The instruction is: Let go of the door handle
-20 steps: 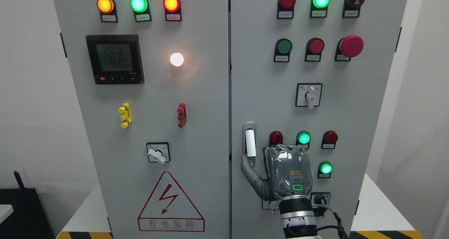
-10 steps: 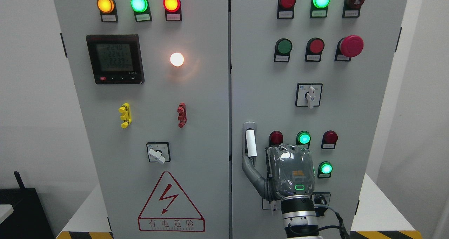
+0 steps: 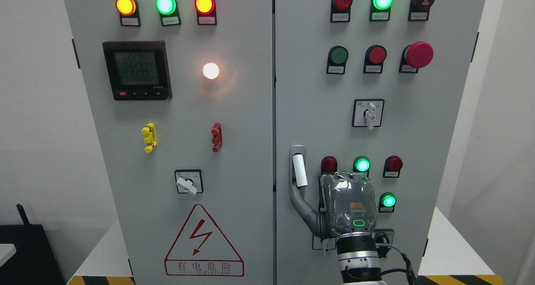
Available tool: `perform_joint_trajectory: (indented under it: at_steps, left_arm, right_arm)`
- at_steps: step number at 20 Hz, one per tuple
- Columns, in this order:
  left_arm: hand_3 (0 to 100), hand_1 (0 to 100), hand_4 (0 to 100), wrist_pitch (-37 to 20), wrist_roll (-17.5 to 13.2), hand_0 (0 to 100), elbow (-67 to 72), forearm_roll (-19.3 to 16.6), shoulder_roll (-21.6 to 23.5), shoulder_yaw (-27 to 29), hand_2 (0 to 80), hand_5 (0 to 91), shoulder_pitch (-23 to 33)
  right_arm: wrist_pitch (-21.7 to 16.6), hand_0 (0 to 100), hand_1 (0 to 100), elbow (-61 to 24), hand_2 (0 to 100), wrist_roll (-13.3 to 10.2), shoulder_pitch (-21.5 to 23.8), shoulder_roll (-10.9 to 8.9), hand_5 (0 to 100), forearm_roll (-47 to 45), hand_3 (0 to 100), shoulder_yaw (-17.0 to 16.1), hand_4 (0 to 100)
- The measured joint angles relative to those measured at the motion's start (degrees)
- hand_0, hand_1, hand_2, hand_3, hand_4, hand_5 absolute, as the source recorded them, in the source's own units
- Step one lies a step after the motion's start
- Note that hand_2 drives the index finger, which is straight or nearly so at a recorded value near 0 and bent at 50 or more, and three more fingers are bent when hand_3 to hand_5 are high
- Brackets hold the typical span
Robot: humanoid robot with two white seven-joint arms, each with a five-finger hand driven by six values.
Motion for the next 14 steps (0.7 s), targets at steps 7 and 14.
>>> perform_joint_trajectory:
  at_steps: [7, 14]
  left_arm:
    - [0, 39, 0, 0.00, 0.00, 12, 0.00, 0.00, 0.00, 0.00, 0.0, 0.0, 0.00]
    - [0, 39, 0, 0.00, 0.00, 12, 0.00, 0.00, 0.00, 0.00, 0.0, 0.0, 0.00]
  right_arm:
    - [0.00, 39, 9, -0.25, 100, 0.00, 0.08, -0.01, 98, -0.03, 100, -0.17, 100]
    - [0.00, 39, 9, -0.56, 100, 0.00, 0.18, -0.04, 98, -0.04, 100, -0.28, 100]
